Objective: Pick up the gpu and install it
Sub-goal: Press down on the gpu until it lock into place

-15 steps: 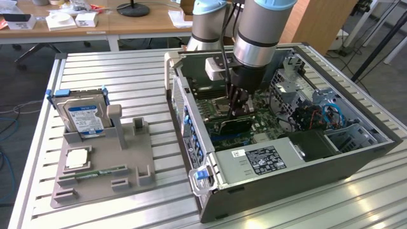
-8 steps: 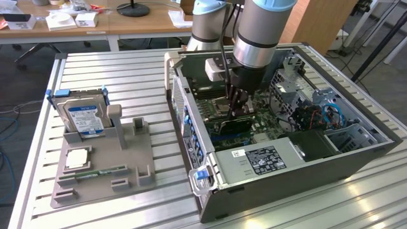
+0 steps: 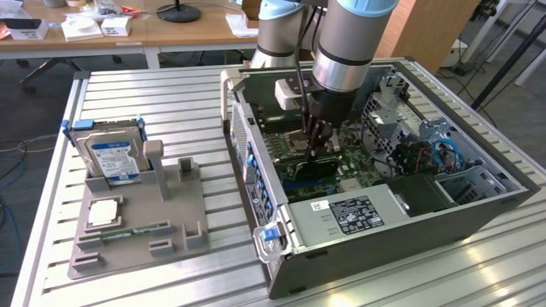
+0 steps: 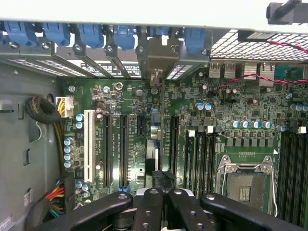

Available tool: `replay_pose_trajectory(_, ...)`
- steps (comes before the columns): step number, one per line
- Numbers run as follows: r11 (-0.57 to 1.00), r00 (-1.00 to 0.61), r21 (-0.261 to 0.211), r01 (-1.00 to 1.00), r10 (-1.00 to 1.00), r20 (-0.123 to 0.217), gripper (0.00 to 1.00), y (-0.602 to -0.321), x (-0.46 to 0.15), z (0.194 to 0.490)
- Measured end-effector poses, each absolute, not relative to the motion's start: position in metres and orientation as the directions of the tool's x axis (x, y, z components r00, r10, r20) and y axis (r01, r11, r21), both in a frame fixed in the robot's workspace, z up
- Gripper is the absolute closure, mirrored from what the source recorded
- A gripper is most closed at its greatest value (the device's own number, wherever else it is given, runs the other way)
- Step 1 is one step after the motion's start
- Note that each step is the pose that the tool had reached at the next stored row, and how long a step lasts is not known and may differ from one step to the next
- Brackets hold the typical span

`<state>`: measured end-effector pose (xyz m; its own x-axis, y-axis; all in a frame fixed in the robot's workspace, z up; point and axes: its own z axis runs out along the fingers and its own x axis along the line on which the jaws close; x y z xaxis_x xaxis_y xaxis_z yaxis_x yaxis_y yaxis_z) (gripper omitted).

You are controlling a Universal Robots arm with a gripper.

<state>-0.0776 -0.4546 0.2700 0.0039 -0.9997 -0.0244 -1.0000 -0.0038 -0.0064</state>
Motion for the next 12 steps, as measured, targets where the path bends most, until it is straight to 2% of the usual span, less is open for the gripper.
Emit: replay_pose_trajectory(12, -0.004, 0.004, -0.007, -1.000, -1.000, -0.024, 0.90, -0.4547, -0.0782, 0.2683)
